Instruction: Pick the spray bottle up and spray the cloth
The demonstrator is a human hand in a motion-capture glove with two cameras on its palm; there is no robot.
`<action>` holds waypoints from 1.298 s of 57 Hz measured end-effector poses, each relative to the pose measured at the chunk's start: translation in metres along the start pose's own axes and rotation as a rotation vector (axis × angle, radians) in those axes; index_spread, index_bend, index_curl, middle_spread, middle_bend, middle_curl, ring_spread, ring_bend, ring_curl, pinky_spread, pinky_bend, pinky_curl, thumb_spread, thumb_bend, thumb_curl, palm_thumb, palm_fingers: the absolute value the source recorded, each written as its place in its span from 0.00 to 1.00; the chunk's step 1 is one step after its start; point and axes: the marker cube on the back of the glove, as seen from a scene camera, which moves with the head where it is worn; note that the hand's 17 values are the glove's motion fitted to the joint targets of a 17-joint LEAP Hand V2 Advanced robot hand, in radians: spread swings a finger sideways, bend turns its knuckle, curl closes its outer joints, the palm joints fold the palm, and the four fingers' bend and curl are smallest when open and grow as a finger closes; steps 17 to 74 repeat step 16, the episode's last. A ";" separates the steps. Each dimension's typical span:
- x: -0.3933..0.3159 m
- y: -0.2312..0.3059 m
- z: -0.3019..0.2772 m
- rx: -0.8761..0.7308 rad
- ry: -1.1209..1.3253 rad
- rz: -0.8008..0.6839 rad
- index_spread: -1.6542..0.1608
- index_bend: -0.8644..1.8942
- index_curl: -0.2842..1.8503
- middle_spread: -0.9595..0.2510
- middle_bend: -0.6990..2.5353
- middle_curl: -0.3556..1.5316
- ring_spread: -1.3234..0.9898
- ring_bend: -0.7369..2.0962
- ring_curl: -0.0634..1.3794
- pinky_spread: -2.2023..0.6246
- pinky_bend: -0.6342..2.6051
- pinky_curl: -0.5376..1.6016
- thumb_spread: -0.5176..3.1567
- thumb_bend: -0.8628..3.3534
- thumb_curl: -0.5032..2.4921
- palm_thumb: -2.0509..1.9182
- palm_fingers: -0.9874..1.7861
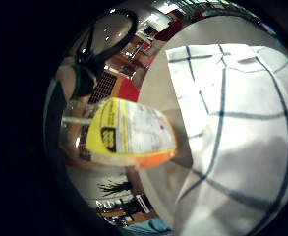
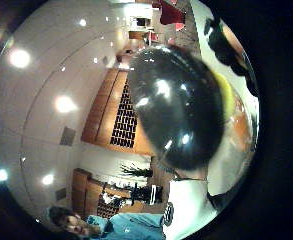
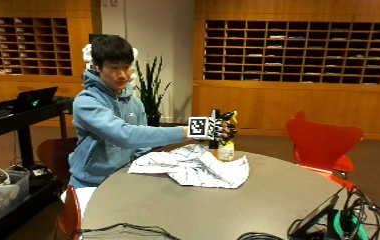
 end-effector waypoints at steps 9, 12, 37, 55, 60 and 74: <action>-0.008 0.019 -0.027 0.098 0.031 -0.041 0.77 0.33 0.28 0.70 0.28 0.40 0.54 0.41 0.32 0.76 0.35 0.44 0.35 0.20 0.38 0.74 0.57; -0.016 0.036 -0.043 0.052 0.001 -0.054 0.77 0.33 0.26 0.71 0.28 0.39 0.54 0.41 0.31 0.77 0.35 0.44 0.35 0.20 0.38 0.73 0.56; -0.016 0.026 -0.054 0.213 0.042 -0.065 0.77 0.34 0.25 0.72 0.28 0.39 0.55 0.41 0.30 0.78 0.35 0.43 0.36 0.20 0.38 0.73 0.56; -0.016 0.026 -0.054 0.213 0.042 -0.065 0.77 0.34 0.25 0.72 0.28 0.39 0.55 0.41 0.30 0.78 0.35 0.43 0.36 0.20 0.38 0.73 0.56; -0.016 0.026 -0.054 0.213 0.042 -0.065 0.77 0.34 0.25 0.72 0.28 0.39 0.55 0.41 0.30 0.78 0.35 0.43 0.36 0.20 0.38 0.73 0.56; -0.016 0.026 -0.054 0.213 0.042 -0.065 0.77 0.34 0.25 0.72 0.28 0.39 0.55 0.41 0.30 0.78 0.35 0.43 0.36 0.20 0.38 0.73 0.56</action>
